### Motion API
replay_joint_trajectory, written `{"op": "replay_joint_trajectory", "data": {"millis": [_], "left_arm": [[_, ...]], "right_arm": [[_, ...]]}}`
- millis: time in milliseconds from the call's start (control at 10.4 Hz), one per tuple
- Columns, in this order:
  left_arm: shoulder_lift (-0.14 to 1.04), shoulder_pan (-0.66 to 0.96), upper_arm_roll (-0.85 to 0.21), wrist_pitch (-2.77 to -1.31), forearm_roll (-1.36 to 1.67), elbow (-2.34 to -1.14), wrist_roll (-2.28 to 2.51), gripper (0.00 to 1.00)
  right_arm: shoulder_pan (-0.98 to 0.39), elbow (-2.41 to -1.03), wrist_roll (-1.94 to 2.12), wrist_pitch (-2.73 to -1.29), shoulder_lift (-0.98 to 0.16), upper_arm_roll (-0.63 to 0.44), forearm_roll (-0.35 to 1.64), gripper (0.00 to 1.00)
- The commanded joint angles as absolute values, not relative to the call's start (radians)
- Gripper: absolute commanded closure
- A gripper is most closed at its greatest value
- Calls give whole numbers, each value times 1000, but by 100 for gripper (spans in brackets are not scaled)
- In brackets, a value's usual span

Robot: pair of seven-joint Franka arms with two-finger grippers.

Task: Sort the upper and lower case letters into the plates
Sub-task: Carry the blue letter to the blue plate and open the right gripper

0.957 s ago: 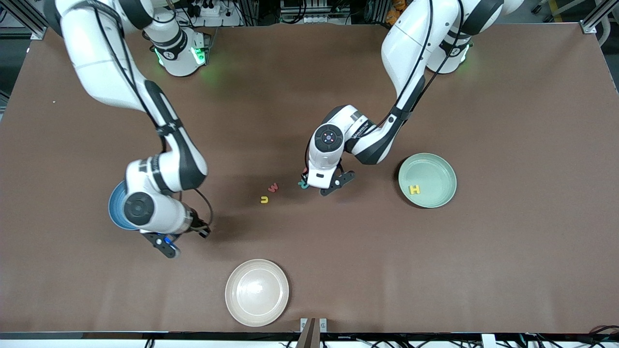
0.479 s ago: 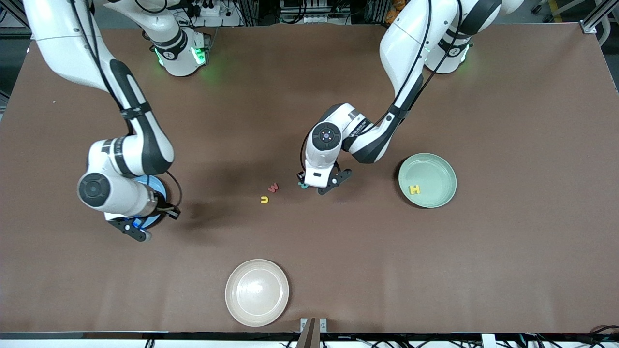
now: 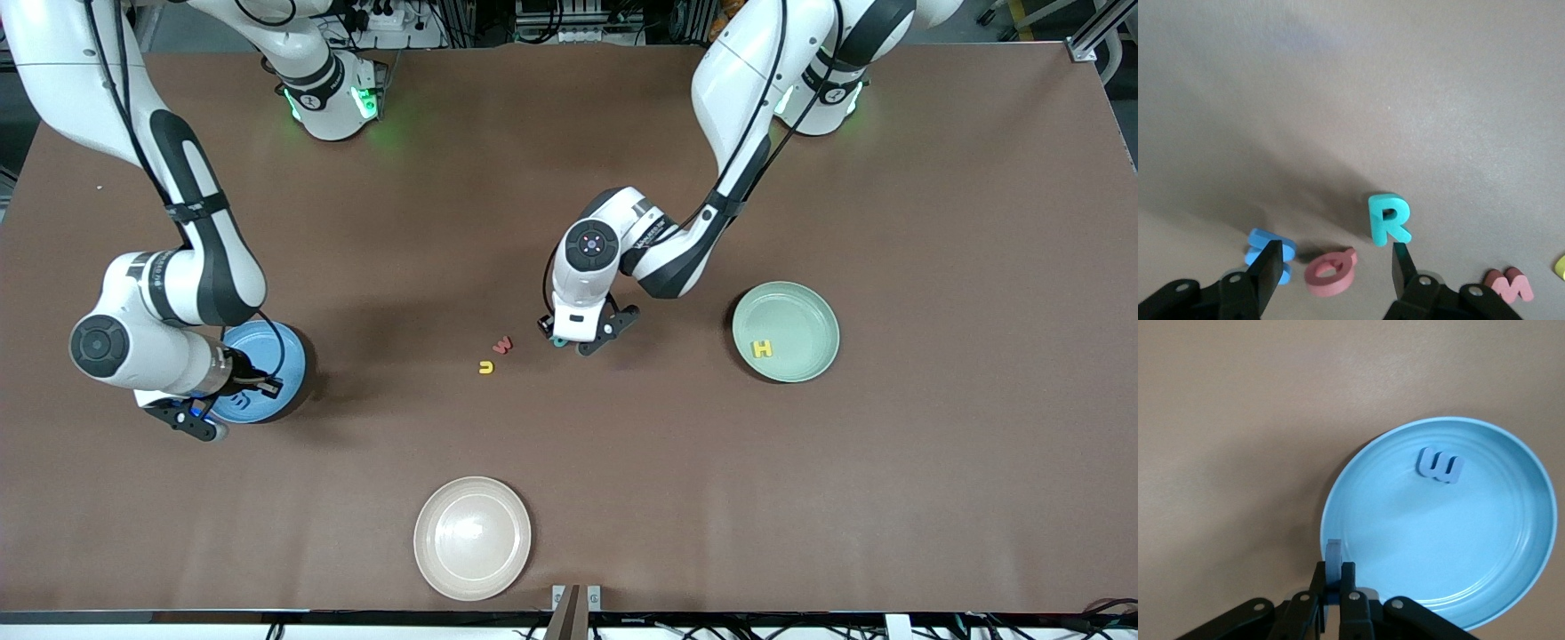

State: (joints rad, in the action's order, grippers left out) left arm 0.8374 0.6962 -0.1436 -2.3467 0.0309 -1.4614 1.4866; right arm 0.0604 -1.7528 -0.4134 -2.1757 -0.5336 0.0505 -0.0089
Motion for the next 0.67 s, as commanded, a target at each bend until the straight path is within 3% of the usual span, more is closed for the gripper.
{"op": "replay_joint_trajectory", "data": {"millis": [0, 96, 191, 287, 574], "left_arm": [[859, 712, -137, -2359, 55, -1428, 1551, 27], [861, 712, -137, -2359, 55, -1428, 1549, 27], [861, 712, -137, -2359, 54, -1430, 1548, 27], [862, 712, -137, -2359, 52, -1431, 1546, 29], [868, 713, -135, -2359, 48, -1434, 1546, 29]], "right_arm": [[90, -1792, -379, -2181, -503, 64, -11, 100], [92, -1792, -374, -2180, -508, 64, -11, 83], [92, -1792, -379, -2180, -509, 64, -9, 19], [94, -1790, -386, -2166, -511, 64, -11, 0], [81, -1784, -405, -2157, -514, 64, -5, 0]]}}
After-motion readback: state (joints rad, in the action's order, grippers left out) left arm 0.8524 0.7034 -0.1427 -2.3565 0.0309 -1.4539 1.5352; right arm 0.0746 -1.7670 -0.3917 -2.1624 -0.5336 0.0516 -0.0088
